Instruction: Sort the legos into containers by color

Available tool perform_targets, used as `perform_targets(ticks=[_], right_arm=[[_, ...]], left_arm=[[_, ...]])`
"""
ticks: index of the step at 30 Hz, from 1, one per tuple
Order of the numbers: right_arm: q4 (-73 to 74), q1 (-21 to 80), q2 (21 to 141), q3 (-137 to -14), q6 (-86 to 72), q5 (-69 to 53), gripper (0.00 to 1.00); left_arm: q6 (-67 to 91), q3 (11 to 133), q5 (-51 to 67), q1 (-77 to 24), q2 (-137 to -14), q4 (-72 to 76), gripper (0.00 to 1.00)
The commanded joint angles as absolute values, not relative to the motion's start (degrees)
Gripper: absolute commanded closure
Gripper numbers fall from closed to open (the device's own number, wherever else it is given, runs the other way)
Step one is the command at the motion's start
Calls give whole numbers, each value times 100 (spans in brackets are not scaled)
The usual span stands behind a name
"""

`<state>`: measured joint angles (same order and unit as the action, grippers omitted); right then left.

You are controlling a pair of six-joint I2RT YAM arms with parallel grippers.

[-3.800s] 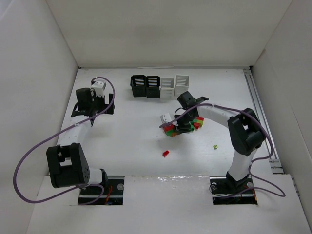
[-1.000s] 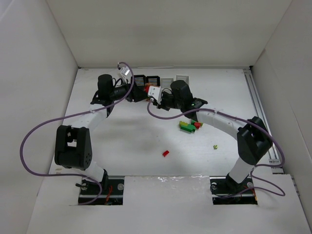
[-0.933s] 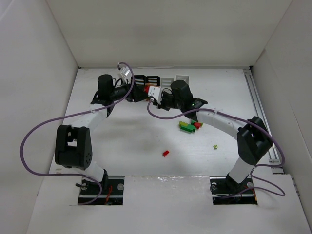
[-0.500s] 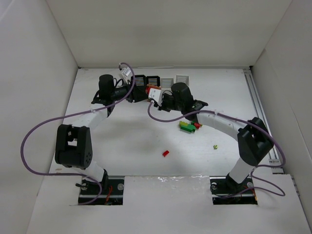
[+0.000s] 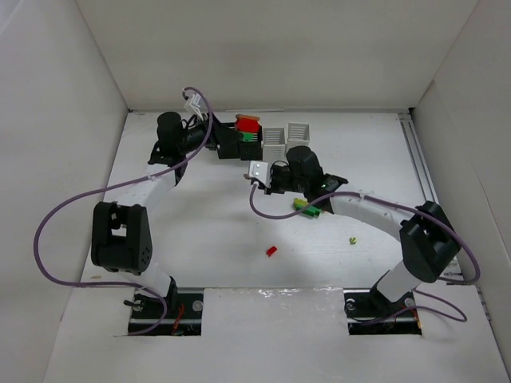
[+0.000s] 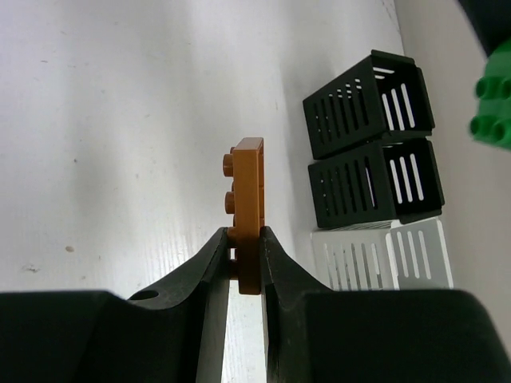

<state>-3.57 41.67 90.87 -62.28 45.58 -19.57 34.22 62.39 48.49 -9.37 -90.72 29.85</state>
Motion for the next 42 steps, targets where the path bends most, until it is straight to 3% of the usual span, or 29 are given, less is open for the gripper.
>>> perform_targets(ticks=[1,4,11,15,25,30,35,36,37,40,42], right_arm=[[-422,3800,8824,-6275,4501,-2205,100],[-211,3097,9052,-6652,4036,-2145,100],[1098,1865,10651,-9068,2743,-1836,100],[1213,1679,11214,-9965,2330,-1837,100],[1713,1617,11654,-10248,2109,-2197,99],[1653,1617,11707,-10195,1987,-2136,82],[1424,1617,11847,-10230,1986,-1978,79],[1424,1617,11848,-10344,1986,-1908,76],[1424,1617,11926,-10345,1934,-1907,63],[1424,1617,11875,-10337,1934,-1907,46],[1284,1617,11699,-10222,1934,-2020,40]], left_arm=[[3551,6574,4483,-932,-8921,3498,100],[3165,6776,4062,-879,-8789,3200,100],[2435,6918,3867,-633,-8561,2707,100],[2312,6917,3745,-633,-8561,2584,100],[2030,7154,3806,-457,-8780,2443,100],[2082,7154,3858,-404,-8832,2443,100],[2083,7154,3981,-404,-8938,2496,100],[2083,7154,3981,-404,-8938,2496,100],[2083,7154,4042,-404,-8938,2496,100],[2013,7154,4165,-404,-8991,2496,100],[1934,7093,4244,-404,-8991,2496,100]])
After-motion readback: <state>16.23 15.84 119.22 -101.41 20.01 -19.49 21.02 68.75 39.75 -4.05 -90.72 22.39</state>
